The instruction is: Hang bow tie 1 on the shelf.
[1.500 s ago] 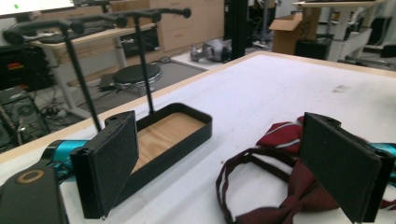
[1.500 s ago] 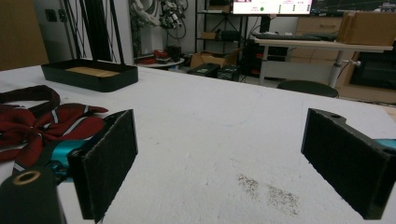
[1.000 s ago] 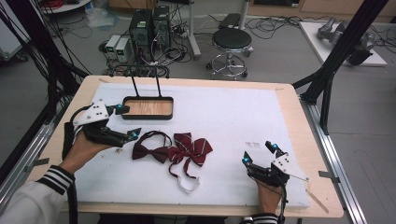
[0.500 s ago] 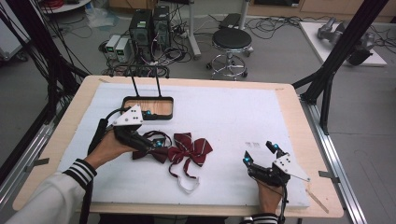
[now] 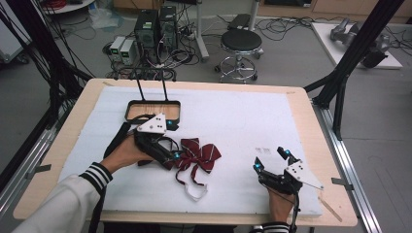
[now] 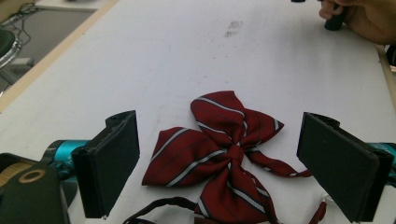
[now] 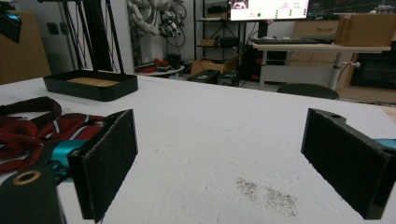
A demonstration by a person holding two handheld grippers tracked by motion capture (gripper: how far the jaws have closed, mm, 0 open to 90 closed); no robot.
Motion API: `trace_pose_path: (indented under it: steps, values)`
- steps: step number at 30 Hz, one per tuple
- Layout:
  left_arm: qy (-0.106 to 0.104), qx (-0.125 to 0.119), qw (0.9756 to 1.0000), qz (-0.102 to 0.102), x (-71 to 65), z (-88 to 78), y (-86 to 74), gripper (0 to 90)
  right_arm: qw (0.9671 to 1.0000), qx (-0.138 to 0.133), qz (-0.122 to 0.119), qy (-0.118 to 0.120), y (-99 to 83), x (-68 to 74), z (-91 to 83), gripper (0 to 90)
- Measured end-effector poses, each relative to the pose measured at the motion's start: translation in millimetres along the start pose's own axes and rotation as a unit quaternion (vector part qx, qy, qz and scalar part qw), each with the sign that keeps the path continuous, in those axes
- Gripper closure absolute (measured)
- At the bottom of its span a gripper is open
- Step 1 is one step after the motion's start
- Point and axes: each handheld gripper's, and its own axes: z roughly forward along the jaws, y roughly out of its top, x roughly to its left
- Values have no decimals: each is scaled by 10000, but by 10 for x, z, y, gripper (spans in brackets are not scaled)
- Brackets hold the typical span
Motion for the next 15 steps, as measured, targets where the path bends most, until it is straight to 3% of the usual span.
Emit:
trace_pose_path:
  steps: [10, 15]
  values:
    - [-235, 507, 9983, 141, -52, 260, 15, 136, 10000, -54, 57, 29, -4, -8, -11, 98]
    - [-396, 639, 9968, 263, -79, 362, 44, 142, 9999, -73, 73, 17, -6, -6, -15, 98]
